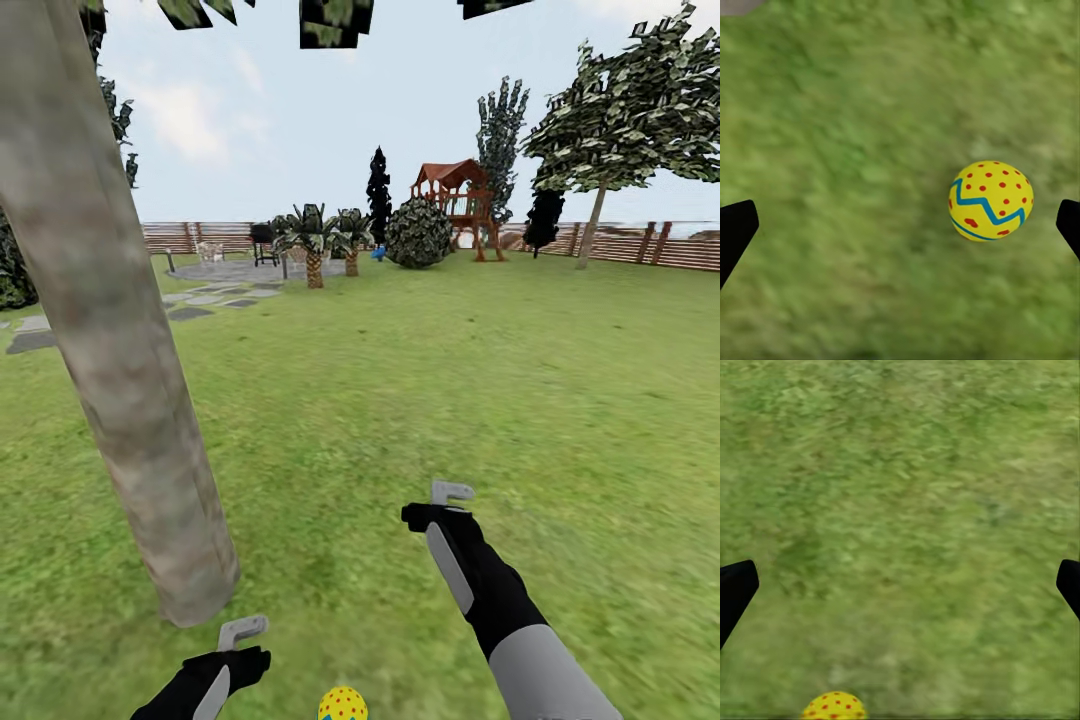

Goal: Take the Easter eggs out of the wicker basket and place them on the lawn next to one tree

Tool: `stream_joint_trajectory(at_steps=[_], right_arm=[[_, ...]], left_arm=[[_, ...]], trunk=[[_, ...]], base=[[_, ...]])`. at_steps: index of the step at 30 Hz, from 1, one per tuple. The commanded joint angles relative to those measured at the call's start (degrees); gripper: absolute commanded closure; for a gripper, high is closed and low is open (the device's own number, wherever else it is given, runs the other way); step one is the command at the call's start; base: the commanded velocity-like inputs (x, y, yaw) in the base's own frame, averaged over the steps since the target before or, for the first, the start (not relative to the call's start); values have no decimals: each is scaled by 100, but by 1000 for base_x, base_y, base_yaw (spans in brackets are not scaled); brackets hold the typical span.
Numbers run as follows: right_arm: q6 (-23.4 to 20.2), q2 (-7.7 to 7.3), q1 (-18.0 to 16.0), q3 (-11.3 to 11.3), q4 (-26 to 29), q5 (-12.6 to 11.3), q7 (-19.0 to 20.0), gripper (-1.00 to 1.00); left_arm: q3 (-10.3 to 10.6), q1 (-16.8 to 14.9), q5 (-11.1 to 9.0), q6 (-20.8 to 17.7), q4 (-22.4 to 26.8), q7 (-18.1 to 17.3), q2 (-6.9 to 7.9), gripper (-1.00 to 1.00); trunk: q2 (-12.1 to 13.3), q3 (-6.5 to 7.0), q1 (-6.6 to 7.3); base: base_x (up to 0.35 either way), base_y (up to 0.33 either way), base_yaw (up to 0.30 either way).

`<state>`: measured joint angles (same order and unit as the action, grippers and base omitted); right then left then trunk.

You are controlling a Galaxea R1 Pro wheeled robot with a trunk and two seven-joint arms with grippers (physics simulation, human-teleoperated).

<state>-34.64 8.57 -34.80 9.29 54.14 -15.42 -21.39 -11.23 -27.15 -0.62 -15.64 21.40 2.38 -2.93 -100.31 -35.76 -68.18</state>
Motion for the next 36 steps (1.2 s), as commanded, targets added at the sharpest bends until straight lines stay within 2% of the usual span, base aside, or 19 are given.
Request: stream_joint_trajectory(at_steps=[1, 6, 12, 18, 30, 36], right_arm=[[-76, -3, -9, 7, -17, -85, -56, -100], [-670, 8, -35, -27, -99, -156, -59, -100], [-1183, 12, -59, -369, -194, -183, -66, -100], [-1796, 17, -155, -485, -327, -203, -76, -100], [-1952, 68, -184, -477, -337, -218, -97, -100], [-2037, 80, -185, -466, -321, -347, -101, -100]], left_arm=[[-19, -1, -8, -35, 13, 14, -3, -100], [-19, -1, -2, -35, 13, 16, -5, -100], [-19, -1, 0, -35, 13, 16, -2, -100], [-21, -1, -5, -43, 13, 16, 2, -100], [-19, -1, 0, -50, 13, 16, 3, -100], [-19, -1, 1, -52, 13, 16, 3, -100]], trunk=[[39, 13, 23], [239, 103, 133], [480, 210, 265], [720, 318, 397], [1202, 538, 660], [1442, 656, 792]], base=[[0, 0, 4], [0, 0, 2], [0, 0, 0], [0, 0, 0], [0, 0, 4], [0, 0, 178]])
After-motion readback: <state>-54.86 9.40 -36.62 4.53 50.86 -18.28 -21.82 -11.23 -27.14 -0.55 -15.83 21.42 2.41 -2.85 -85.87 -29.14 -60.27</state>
